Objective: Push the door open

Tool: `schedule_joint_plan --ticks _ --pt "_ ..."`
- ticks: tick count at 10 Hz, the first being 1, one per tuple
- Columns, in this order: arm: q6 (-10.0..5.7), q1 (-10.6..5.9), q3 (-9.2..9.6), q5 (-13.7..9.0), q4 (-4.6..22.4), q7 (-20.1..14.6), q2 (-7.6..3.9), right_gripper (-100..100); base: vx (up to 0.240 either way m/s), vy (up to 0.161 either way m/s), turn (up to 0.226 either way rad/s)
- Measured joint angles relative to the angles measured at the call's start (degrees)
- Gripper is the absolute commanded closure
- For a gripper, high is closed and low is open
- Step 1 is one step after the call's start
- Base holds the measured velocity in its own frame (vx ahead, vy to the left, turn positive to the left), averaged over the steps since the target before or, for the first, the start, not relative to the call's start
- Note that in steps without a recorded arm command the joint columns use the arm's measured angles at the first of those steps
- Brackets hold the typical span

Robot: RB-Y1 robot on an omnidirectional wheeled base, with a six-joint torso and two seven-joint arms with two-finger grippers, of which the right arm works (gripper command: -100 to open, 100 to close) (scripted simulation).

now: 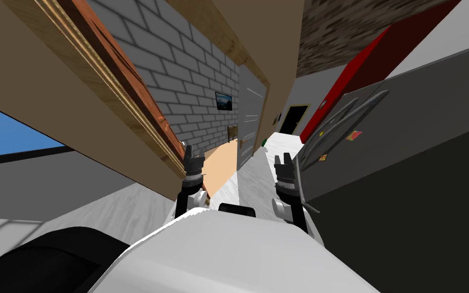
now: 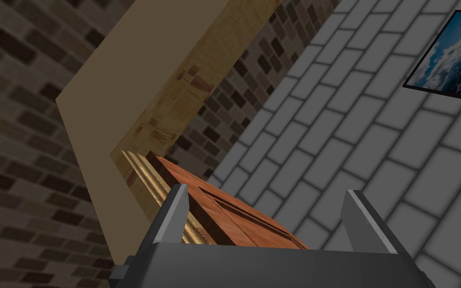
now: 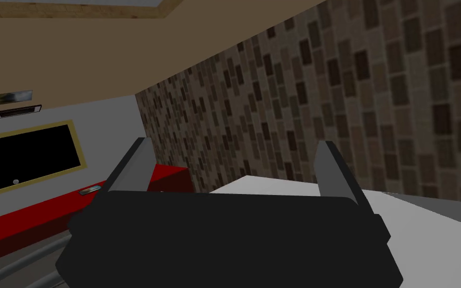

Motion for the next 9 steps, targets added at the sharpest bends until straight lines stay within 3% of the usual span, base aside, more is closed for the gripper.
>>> schedule_joint_plan --ticks 9 --pt "-0.22 -7.89 0.04 1.58 12.67 -2.63 -1.79 -100 0.083 -0.073 0.069"
